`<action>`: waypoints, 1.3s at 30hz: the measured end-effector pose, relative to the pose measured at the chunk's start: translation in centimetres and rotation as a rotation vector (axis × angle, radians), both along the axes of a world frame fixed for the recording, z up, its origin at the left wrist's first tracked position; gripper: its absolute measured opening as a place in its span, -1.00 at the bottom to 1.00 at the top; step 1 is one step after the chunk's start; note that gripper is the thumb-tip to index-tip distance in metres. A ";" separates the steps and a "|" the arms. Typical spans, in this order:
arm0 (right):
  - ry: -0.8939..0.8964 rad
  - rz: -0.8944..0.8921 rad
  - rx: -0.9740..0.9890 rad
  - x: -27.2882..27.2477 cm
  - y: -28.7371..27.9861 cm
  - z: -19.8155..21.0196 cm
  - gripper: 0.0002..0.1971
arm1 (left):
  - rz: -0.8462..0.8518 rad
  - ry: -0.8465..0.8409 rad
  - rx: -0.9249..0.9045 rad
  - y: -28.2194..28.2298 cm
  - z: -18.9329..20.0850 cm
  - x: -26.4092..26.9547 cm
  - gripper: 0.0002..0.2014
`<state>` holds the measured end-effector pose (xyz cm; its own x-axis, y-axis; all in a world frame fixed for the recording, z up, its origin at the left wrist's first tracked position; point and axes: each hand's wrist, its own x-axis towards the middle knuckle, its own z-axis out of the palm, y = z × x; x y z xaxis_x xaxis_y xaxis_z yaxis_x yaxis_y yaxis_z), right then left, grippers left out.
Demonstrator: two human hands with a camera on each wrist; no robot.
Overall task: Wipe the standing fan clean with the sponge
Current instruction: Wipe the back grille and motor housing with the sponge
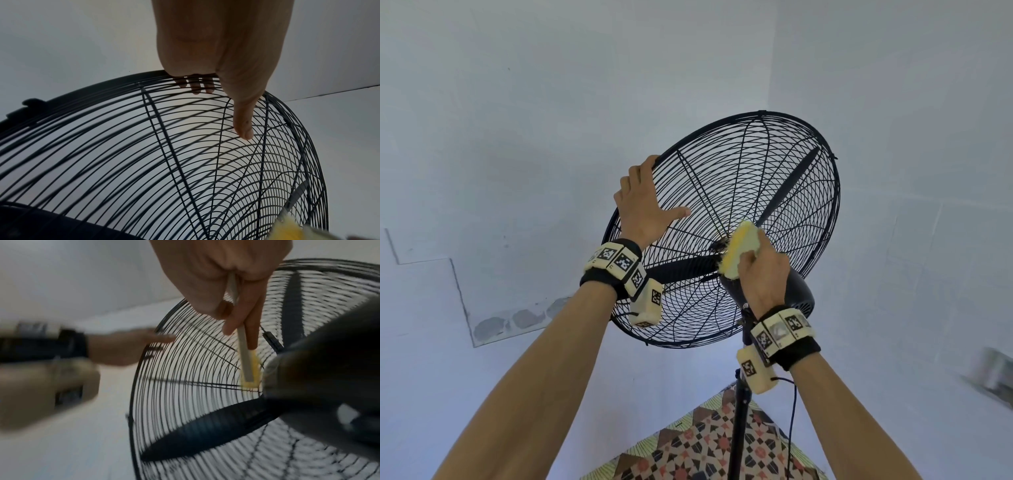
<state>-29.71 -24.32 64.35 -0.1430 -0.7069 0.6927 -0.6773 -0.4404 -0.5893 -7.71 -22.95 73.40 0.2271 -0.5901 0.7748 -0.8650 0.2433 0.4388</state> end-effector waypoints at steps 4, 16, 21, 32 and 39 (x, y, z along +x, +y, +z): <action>-0.256 0.016 0.181 0.0 -0.8 0.5 -0.77 | 0.002 -0.001 -0.007 0.1 -0.2 0.0 0.10; -0.687 0.112 -0.172 0.7 0.5 -0.9 -0.60 | 0.018 -0.013 -0.026 -0.2 -0.3 0.1 0.11; -0.208 0.063 -0.100 0.8 1.0 -2.3 -0.83 | 0.021 -0.012 -0.029 -0.3 -0.4 0.3 0.10; 0.103 0.152 -0.322 1.7 1.2 -0.3 -0.59 | 0.014 -0.008 -0.044 -0.6 -0.5 0.4 0.10; 0.217 0.013 -0.139 1.7 1.1 -0.5 -0.61 | 0.014 0.004 -0.031 -0.3 -0.4 0.2 0.09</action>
